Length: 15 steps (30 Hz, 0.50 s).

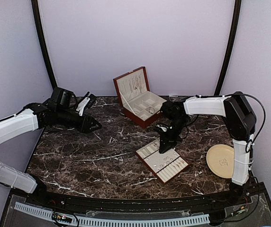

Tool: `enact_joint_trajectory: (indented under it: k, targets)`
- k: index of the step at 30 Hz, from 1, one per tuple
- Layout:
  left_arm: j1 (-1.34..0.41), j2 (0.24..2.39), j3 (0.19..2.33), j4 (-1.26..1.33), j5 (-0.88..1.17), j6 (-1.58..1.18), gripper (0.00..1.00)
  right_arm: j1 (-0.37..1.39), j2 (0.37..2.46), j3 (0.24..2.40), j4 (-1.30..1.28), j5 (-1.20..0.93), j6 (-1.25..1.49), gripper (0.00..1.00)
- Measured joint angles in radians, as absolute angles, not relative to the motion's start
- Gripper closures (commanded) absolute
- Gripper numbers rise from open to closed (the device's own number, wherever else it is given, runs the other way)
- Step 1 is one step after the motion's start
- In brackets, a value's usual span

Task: Organize the mixed jewelry
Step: Place the earring in the earring holder.

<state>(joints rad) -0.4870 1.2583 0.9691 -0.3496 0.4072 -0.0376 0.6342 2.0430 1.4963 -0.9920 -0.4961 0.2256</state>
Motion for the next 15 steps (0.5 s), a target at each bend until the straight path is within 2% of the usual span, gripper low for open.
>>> enact_joint_trajectory:
  k: [15]
  targets:
    - [-0.487,1.258,0.969,-0.350,0.407,-0.038,0.55,0.629,2.046,1.507,-0.989,-0.482,0.222,0.96]
